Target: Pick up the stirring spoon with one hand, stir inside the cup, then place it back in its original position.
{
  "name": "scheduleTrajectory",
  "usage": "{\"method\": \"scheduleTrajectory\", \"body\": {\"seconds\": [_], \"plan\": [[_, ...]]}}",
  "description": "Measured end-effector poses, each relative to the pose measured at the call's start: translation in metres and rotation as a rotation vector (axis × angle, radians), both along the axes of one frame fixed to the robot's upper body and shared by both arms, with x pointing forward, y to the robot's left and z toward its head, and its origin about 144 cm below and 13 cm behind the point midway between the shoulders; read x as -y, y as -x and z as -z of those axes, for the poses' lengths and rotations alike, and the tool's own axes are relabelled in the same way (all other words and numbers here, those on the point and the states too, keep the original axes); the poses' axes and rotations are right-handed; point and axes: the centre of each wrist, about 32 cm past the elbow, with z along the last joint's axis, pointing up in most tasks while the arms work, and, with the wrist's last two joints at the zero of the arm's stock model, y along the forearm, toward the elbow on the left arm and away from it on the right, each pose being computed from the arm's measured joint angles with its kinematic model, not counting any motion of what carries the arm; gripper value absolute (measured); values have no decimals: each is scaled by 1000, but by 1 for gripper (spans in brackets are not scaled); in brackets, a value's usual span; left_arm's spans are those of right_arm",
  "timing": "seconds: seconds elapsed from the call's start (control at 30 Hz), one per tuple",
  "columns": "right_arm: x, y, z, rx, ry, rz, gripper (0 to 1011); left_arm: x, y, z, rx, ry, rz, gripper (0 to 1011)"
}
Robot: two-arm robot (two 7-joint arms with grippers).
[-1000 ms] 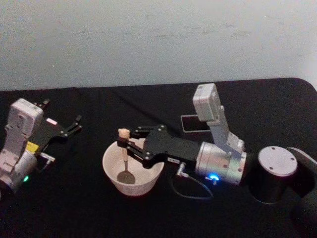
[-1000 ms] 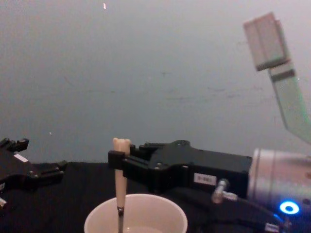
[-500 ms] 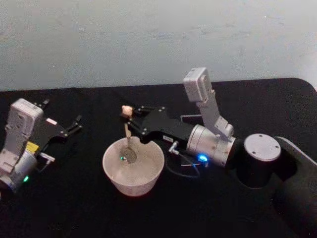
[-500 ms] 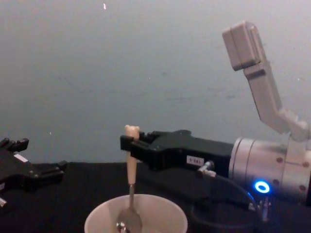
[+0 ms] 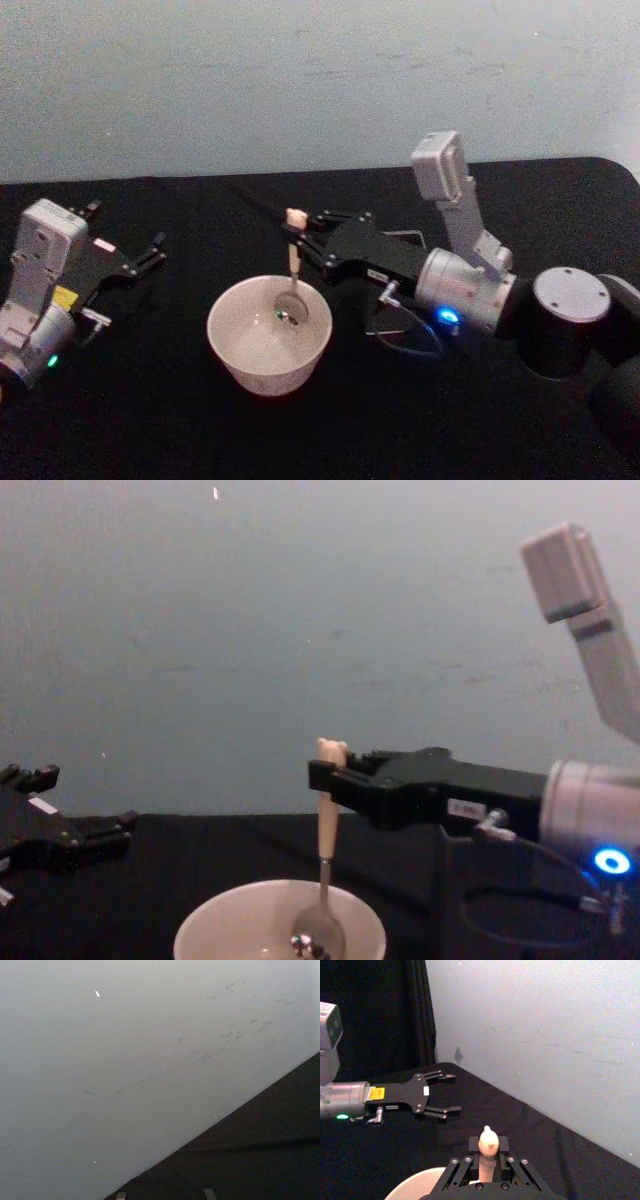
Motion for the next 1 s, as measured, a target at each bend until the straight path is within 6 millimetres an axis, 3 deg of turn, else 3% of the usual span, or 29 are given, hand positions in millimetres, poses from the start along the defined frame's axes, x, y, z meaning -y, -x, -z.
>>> {"method": "scheduleTrajectory", "body": {"seconds": [0.4, 0.7, 1.0], "plan": [[21, 30, -10, -85, -3, -83, 224, 0, 0, 0, 0, 0, 0, 1001], [9, 40, -7, -112, 3, -145, 224, 0, 0, 0, 0, 0, 0, 1001], [-15, 35, -4, -118, 15, -155, 225, 0, 0, 0, 0, 0, 0, 1001]]}}
